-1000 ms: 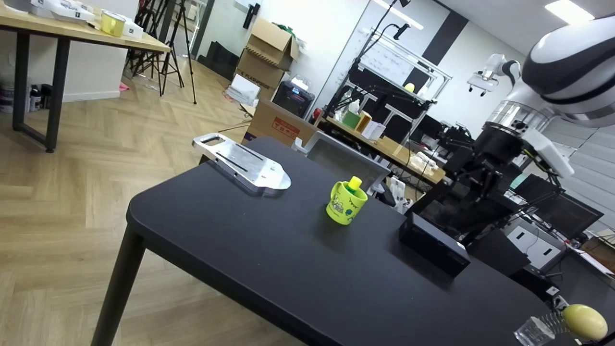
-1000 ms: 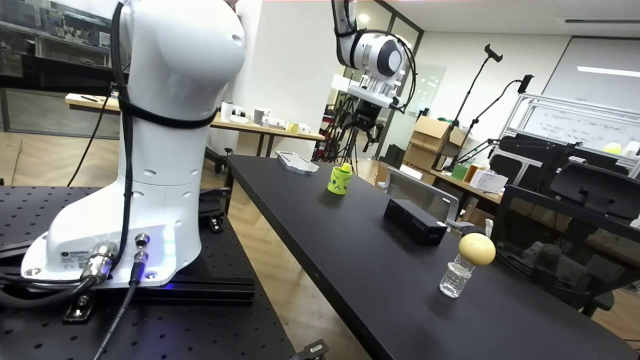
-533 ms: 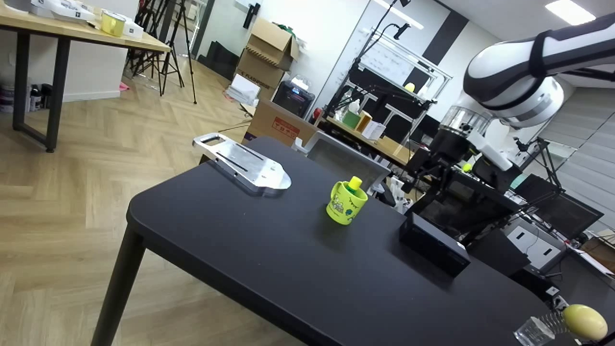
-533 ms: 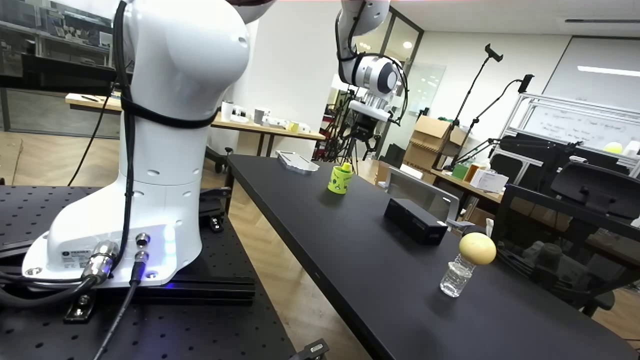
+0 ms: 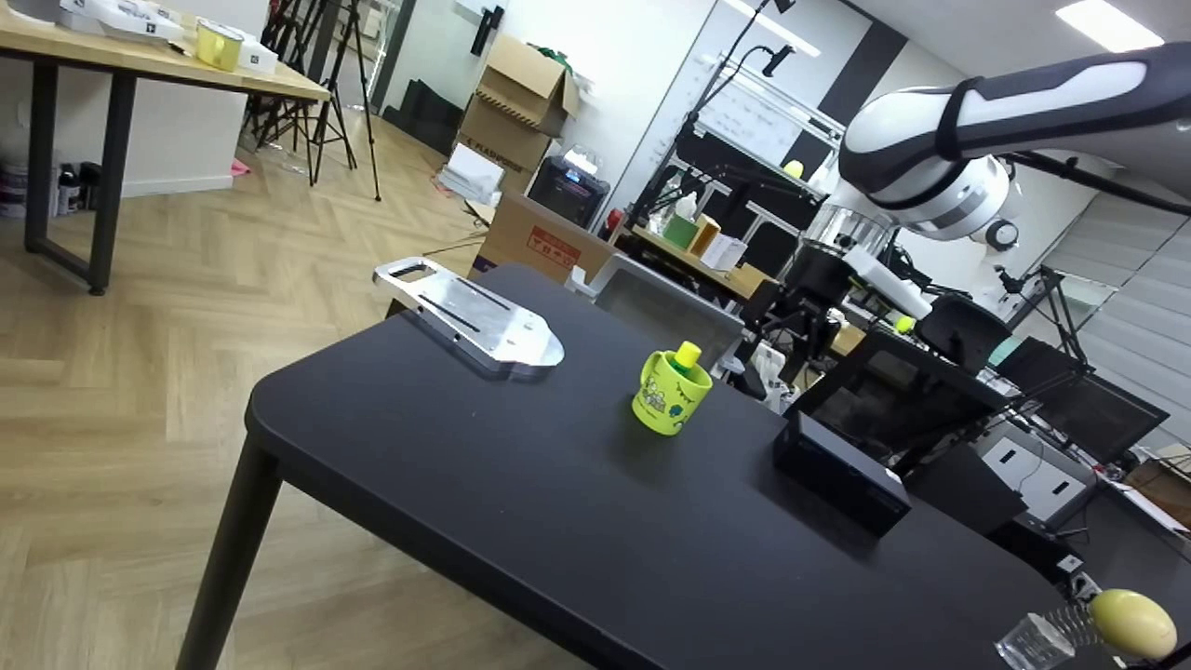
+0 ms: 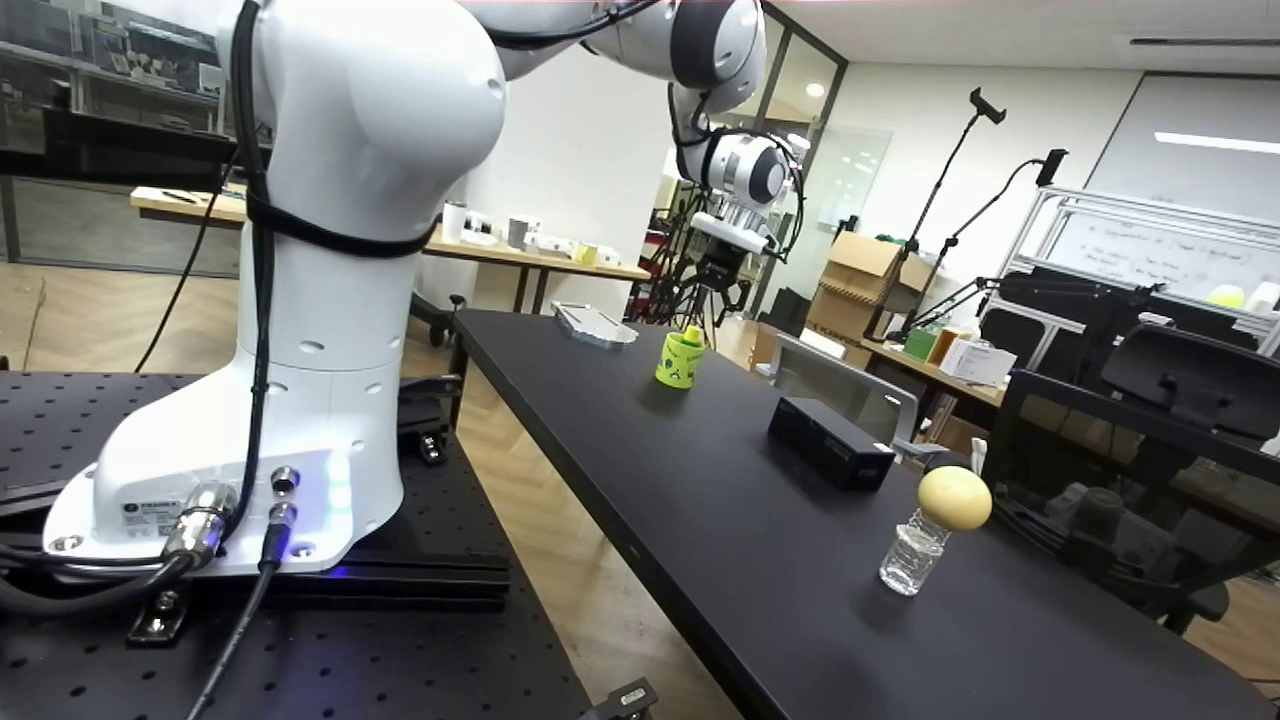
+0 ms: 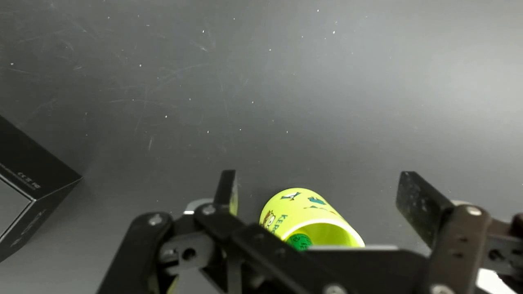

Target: Take the yellow and green glue stick out of the yellow mug and place it on the black box

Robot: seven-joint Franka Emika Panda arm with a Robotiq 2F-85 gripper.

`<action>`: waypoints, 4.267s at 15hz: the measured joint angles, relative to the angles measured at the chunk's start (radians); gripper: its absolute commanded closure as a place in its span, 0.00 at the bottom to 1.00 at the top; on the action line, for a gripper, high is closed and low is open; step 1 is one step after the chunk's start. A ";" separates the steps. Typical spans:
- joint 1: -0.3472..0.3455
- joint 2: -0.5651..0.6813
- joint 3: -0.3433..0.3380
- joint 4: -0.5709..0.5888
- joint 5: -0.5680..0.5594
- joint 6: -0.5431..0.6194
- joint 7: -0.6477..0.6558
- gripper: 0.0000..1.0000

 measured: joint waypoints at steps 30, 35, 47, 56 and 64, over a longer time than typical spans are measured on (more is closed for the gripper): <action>0.057 0.274 -0.013 0.448 -0.016 -0.114 -0.114 0.00; 0.071 0.299 -0.022 0.483 -0.023 -0.112 -0.119 0.00; 0.071 0.304 -0.022 0.481 -0.024 -0.112 -0.122 0.00; 0.087 0.338 -0.022 0.482 -0.027 0.039 -0.140 0.00; 0.097 0.368 -0.022 0.482 -0.027 0.155 -0.152 0.47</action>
